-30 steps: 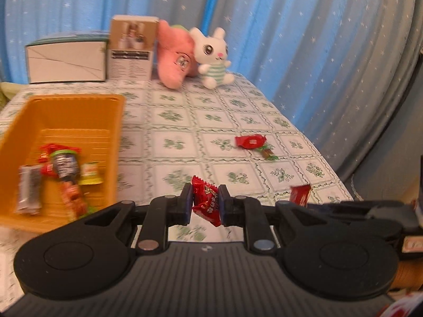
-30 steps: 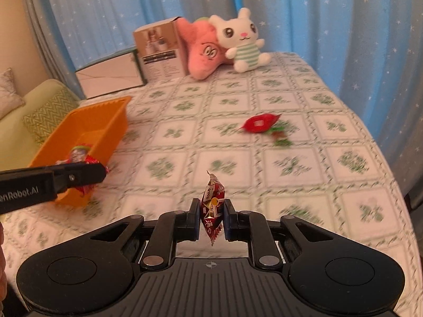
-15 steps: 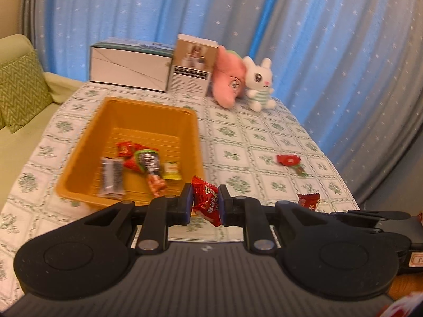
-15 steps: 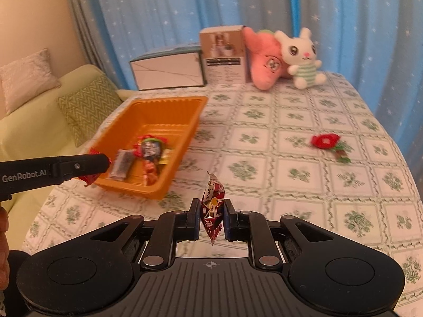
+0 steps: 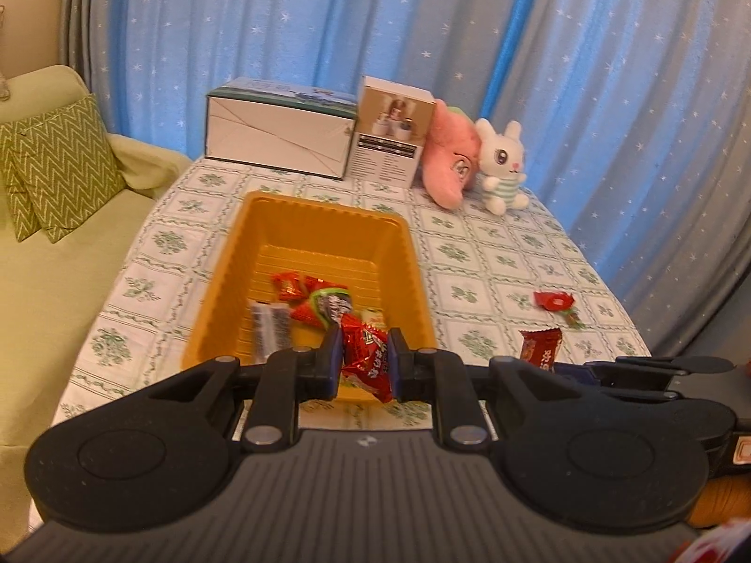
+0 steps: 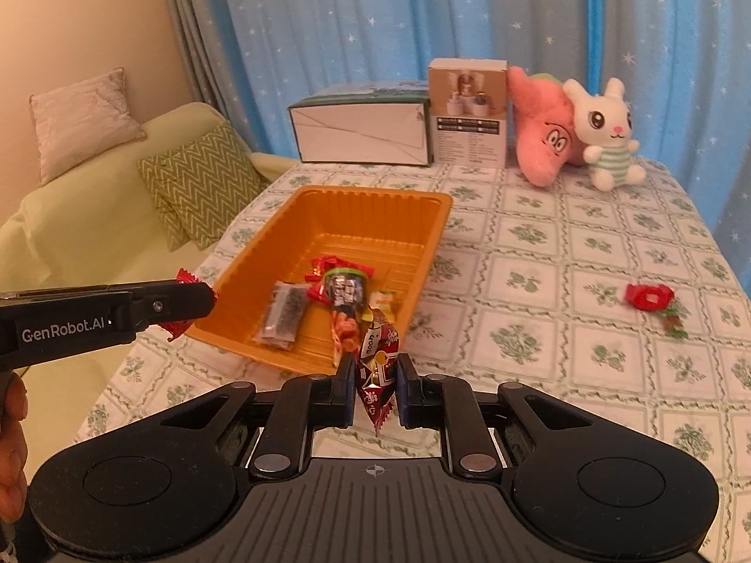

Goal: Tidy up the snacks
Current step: 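Carry both red candies over the orange tray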

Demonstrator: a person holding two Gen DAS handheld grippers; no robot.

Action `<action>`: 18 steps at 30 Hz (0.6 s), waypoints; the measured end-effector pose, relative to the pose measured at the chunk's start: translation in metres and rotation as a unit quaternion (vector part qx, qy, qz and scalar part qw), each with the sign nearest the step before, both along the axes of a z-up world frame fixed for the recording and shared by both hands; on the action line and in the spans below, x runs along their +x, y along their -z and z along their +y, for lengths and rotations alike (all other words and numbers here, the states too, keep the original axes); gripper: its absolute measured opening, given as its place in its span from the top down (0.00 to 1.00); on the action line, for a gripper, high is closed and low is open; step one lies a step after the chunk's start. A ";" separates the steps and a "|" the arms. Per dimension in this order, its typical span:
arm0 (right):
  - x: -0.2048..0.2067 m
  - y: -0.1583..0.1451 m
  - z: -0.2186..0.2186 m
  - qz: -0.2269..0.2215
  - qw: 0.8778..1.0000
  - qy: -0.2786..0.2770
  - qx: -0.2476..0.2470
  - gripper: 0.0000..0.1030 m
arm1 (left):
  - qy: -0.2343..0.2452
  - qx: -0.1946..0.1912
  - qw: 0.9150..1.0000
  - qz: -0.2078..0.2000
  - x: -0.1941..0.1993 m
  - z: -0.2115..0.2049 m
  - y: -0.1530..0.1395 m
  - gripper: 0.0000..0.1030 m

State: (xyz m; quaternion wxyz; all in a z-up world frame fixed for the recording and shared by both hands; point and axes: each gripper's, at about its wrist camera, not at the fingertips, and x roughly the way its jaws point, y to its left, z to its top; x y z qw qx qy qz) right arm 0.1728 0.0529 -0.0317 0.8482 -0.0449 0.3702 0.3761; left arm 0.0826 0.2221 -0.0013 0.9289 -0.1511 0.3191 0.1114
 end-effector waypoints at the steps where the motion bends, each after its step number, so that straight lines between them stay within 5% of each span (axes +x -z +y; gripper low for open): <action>1: 0.002 -0.001 0.004 0.000 1.000 -0.002 0.001 0.83 | -0.002 0.001 1.000 0.001 0.001 0.004 0.000 0.83; 18: 0.047 0.015 0.068 0.013 0.999 -0.034 -0.017 0.83 | 0.007 0.017 0.999 0.039 0.048 0.057 0.020 0.83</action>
